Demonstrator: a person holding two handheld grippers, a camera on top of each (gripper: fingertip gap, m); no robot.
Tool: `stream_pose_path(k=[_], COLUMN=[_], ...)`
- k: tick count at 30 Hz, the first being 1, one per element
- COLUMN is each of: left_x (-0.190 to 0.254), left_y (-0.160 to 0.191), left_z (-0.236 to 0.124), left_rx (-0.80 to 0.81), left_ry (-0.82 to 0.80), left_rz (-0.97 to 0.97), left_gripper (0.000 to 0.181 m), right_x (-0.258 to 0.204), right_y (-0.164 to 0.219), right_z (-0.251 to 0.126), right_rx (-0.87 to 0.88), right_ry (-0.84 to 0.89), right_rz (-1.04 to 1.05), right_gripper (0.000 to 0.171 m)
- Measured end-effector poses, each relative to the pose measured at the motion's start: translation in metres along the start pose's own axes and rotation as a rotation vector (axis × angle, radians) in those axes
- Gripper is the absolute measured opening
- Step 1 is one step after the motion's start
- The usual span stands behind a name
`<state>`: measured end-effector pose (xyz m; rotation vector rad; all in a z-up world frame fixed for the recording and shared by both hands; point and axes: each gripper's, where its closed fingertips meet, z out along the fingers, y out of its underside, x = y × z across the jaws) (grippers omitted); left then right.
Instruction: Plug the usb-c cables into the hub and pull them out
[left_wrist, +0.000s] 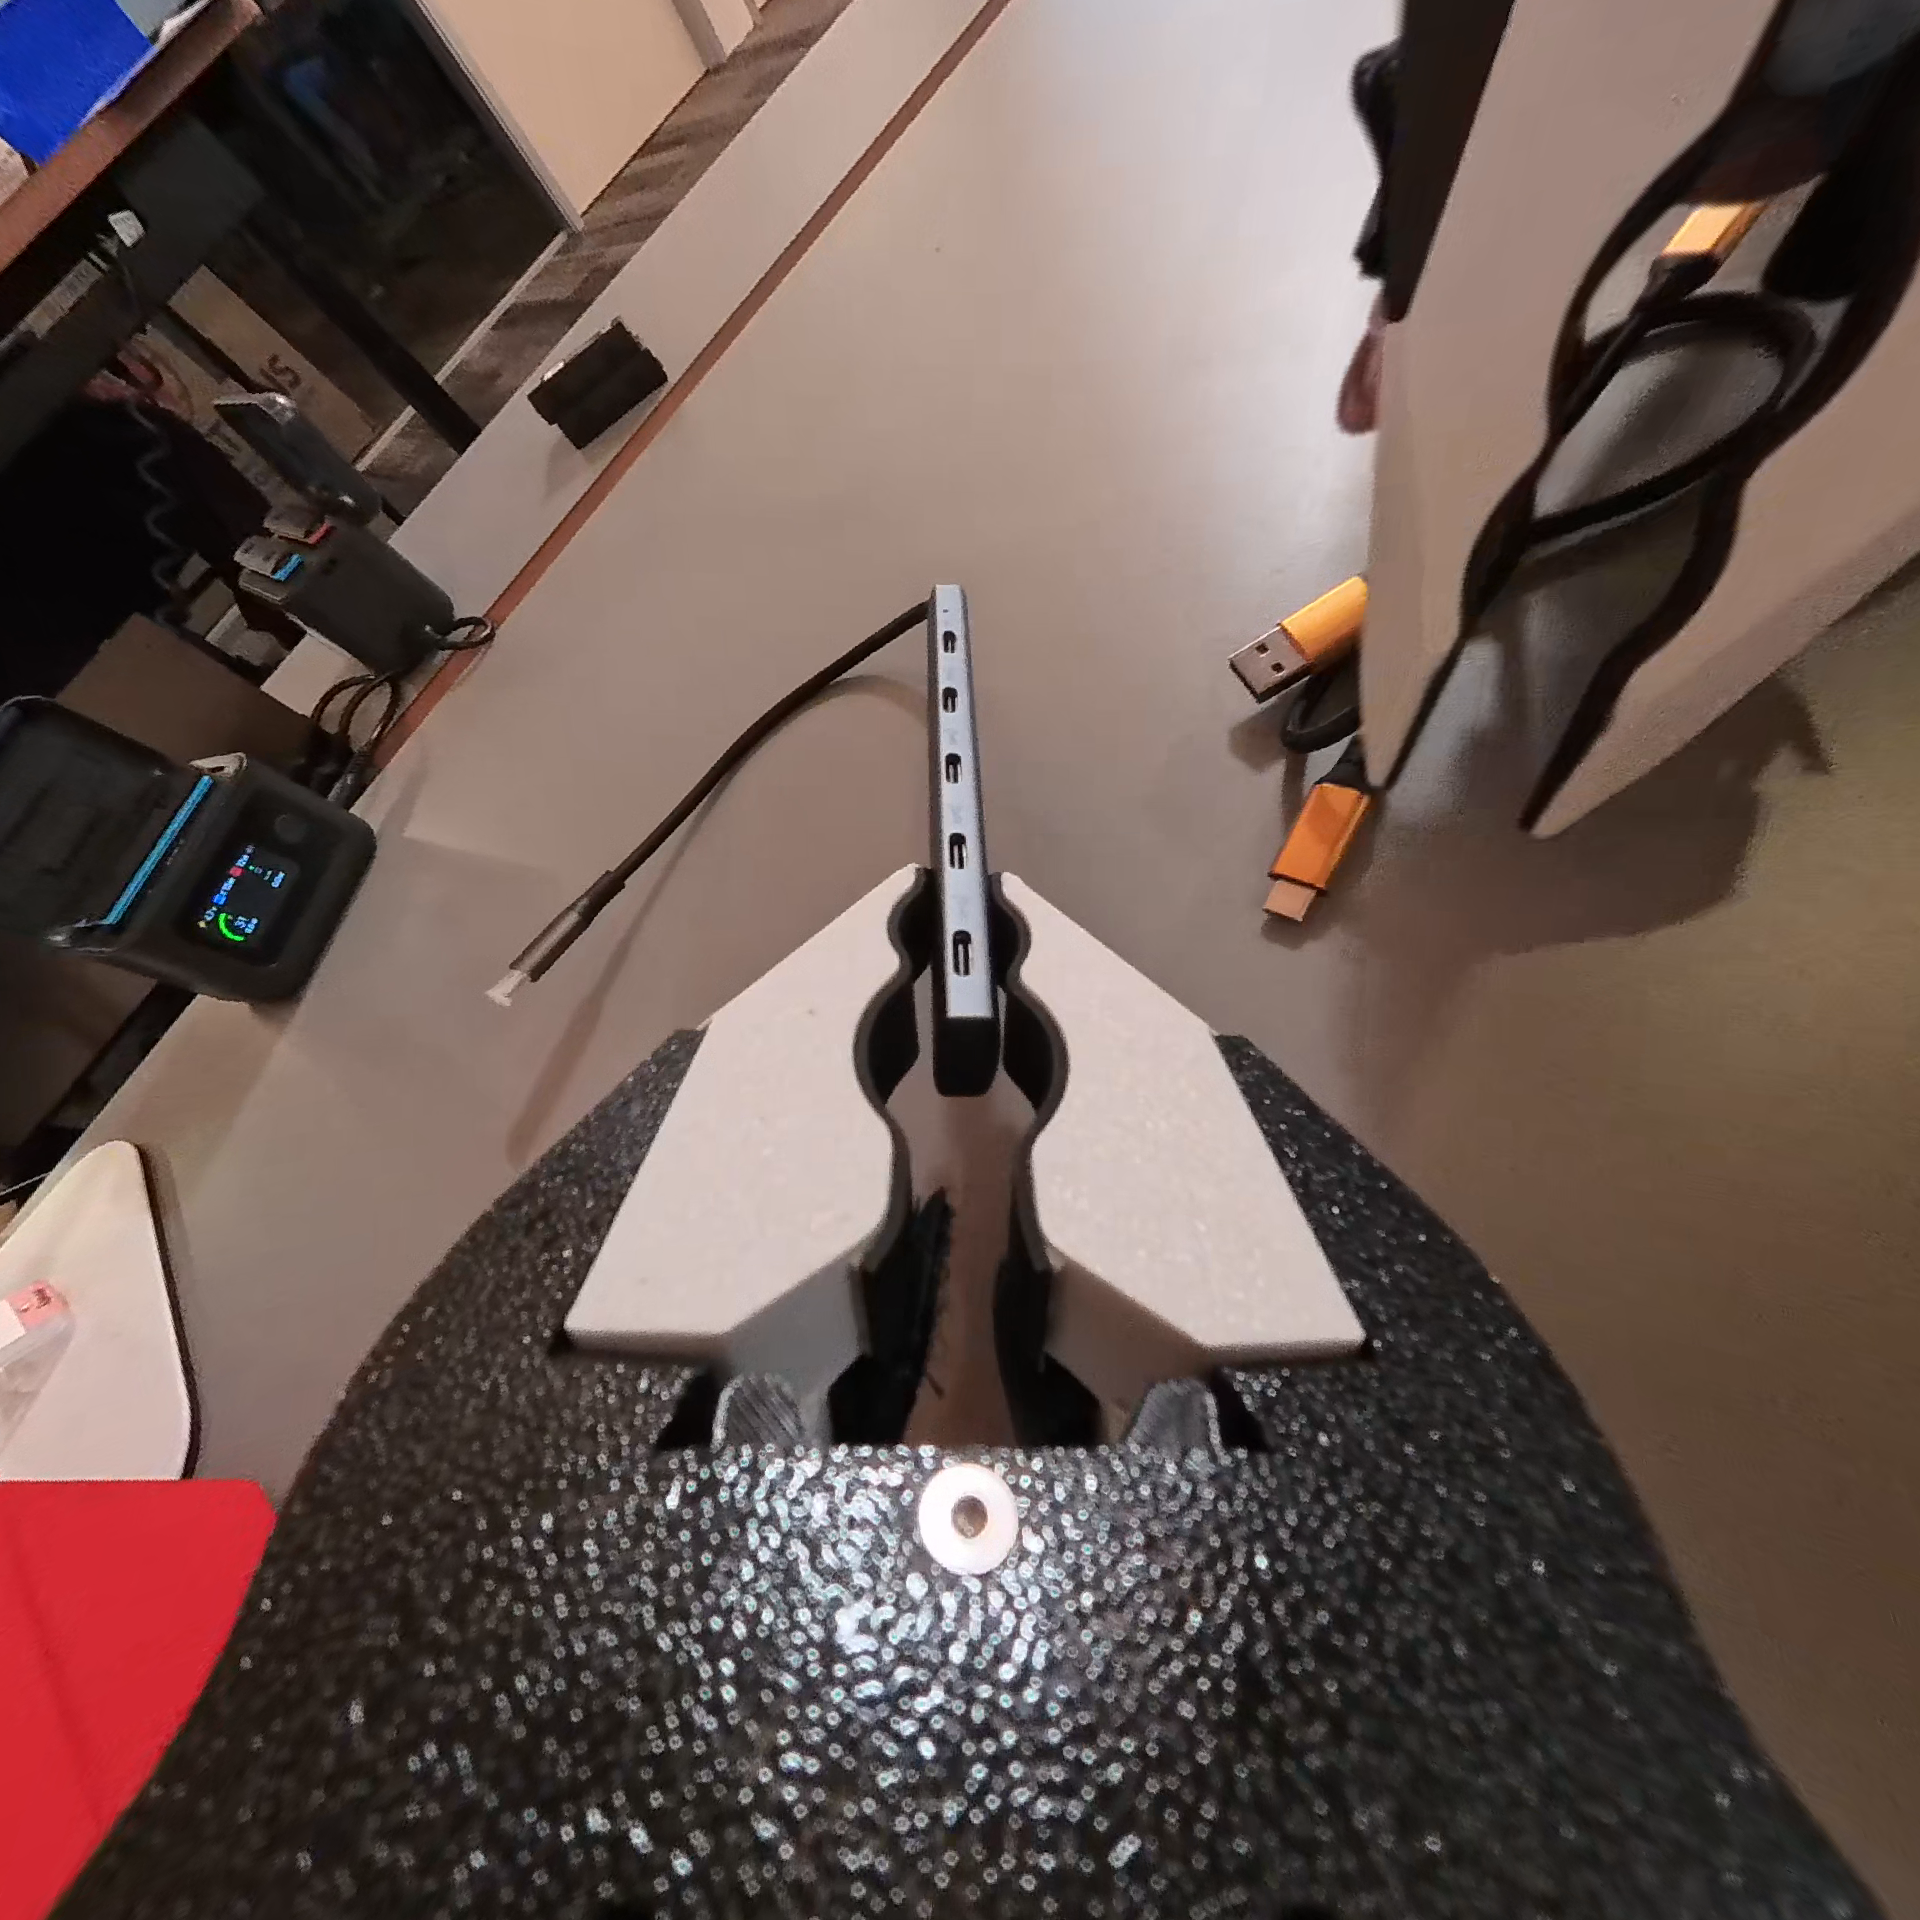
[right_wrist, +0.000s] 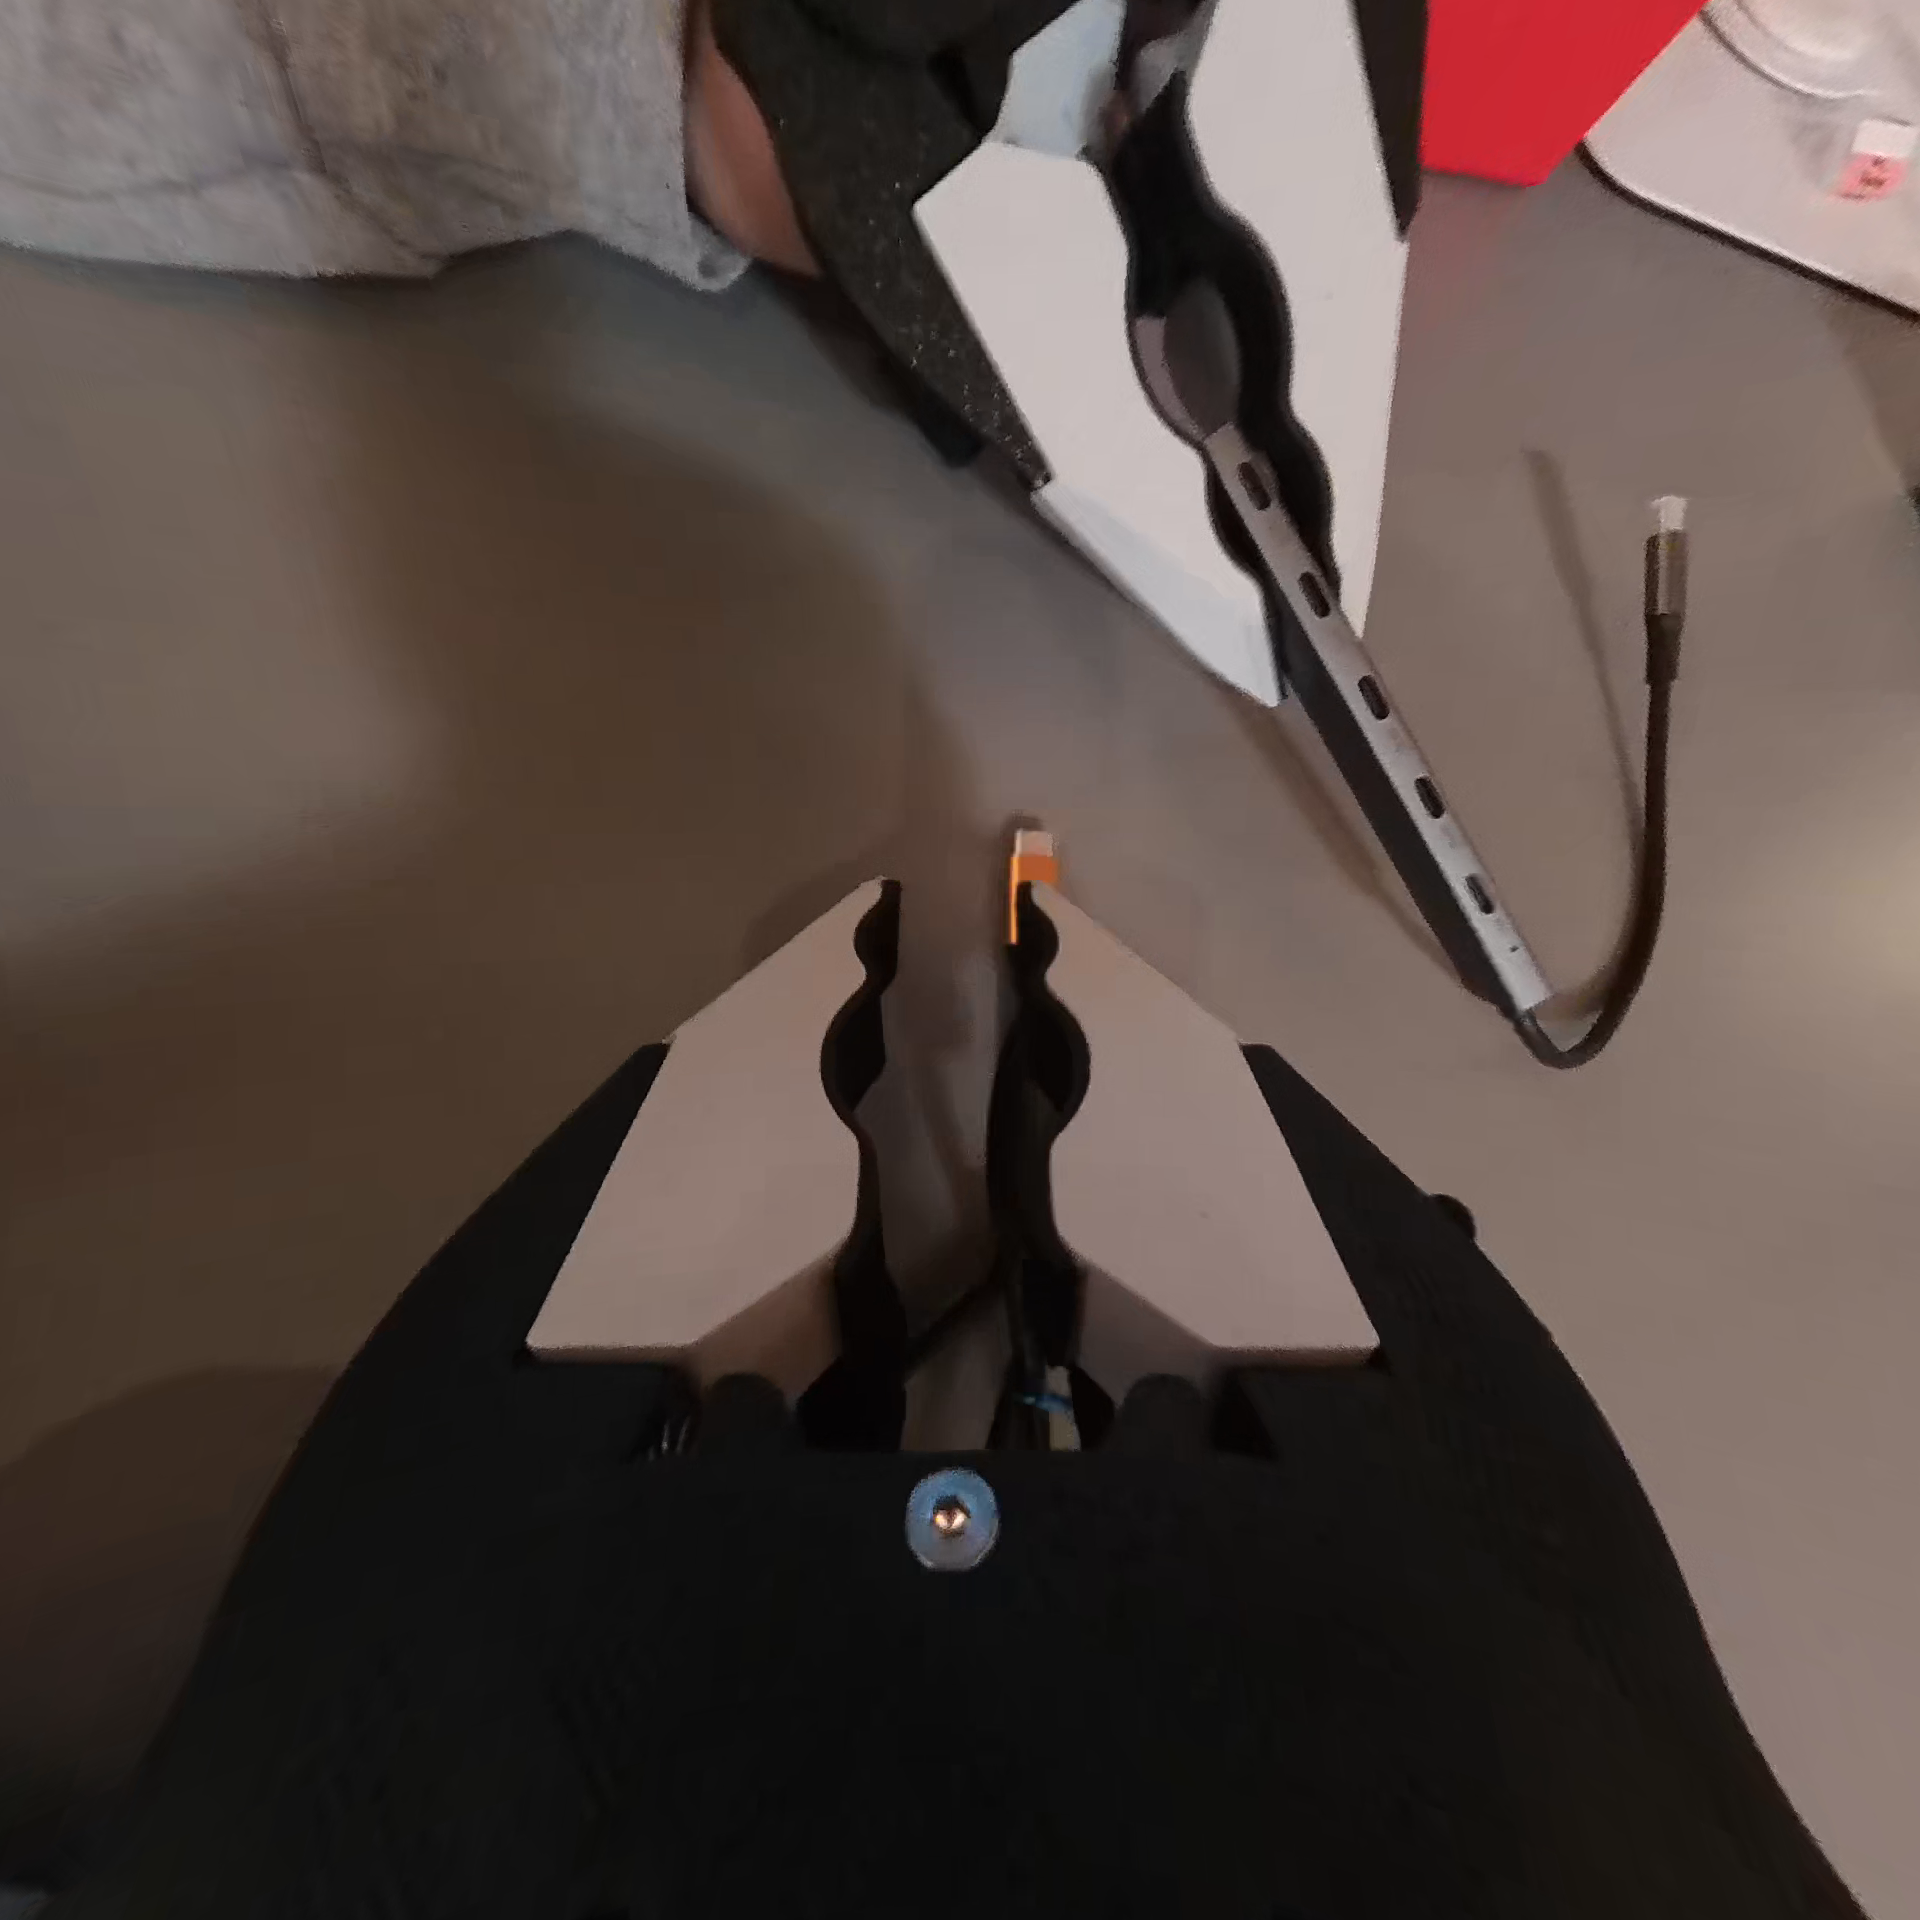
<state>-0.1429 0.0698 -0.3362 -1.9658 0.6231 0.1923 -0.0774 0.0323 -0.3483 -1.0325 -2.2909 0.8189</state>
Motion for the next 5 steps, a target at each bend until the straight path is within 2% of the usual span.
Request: stream_pose_path(k=[2, 5], left_x=[0.0, 0.0], left_y=[0.0, 0.001], left_z=[0.0, 0.0], left_rx=[-0.001, -0.001], left_ry=[0.001, 0.003], left_rz=[0.004, 0.009], left_gripper=[0.007, 0.007], right_x=[0.009, 0.018], right_y=[0.0, 0.02], right_z=[0.0, 0.005], right_rx=[-0.007, -0.159], right_ry=[0.021, 0.012], right_rz=[0.021, 0.058], right_gripper=[0.026, 0.034])
